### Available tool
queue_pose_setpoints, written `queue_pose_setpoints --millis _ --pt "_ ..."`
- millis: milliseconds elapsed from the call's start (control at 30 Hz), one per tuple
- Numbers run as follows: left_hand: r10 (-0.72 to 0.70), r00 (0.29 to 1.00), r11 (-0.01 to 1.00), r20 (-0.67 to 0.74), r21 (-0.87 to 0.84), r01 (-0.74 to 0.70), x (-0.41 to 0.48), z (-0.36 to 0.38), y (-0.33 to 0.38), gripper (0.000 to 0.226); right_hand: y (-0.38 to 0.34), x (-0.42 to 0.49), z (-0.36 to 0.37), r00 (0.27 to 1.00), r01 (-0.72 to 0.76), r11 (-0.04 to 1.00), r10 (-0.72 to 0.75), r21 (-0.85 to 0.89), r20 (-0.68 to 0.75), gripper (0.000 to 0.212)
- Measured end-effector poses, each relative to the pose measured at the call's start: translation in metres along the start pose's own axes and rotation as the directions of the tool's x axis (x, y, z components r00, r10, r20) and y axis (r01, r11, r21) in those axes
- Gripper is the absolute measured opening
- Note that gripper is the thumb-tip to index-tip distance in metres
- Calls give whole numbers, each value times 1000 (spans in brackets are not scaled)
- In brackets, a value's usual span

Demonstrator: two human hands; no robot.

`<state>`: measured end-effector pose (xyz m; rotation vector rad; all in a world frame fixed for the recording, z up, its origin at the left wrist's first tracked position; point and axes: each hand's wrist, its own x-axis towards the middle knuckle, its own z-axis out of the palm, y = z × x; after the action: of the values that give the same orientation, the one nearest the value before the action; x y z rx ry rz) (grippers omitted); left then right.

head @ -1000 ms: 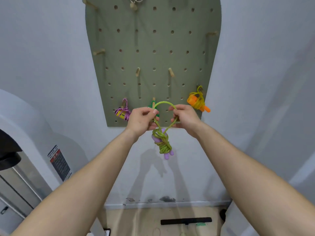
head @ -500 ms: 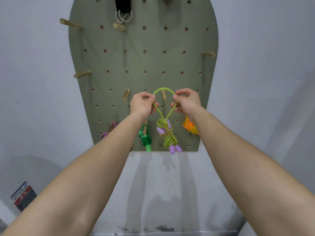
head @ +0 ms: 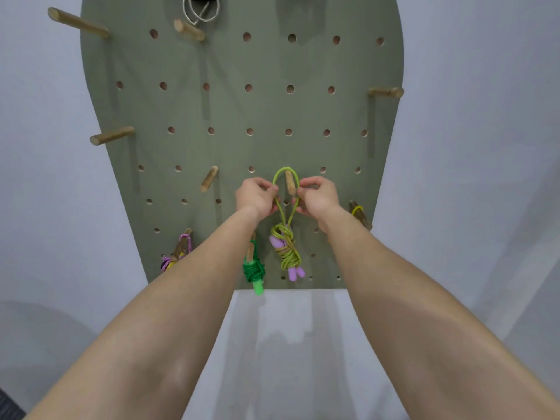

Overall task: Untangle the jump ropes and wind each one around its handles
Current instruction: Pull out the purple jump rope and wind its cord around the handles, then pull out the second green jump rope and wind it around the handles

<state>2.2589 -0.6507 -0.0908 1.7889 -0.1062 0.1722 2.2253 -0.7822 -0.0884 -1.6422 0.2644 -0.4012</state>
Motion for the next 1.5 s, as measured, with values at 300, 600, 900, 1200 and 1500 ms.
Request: queue_pose_setpoints --millis 300,600,900,1200,1500 --pt "128 983 829 135 530 -181 -34 -18 -12 37 19 -27 -20 998 48 874 -57 -484 -4 25" --pt "107 938 478 330 810 -340 -106 -92 -2 51 2 -124 -25 969 244 340 -36 -908 246 36" --pt "113 921 403 374 830 -386 -175 -143 -23 52 6 -204 1 938 346 263 -58 -901 343 32" --pt "25 920 386 392 845 -371 -211 -152 -125 45 94 -252 30 927 351 215 57 -911 371 44" --pt "-153 915 373 373 879 -296 -258 -127 -340 46 306 -275 67 898 349 267 179 -898 402 44"
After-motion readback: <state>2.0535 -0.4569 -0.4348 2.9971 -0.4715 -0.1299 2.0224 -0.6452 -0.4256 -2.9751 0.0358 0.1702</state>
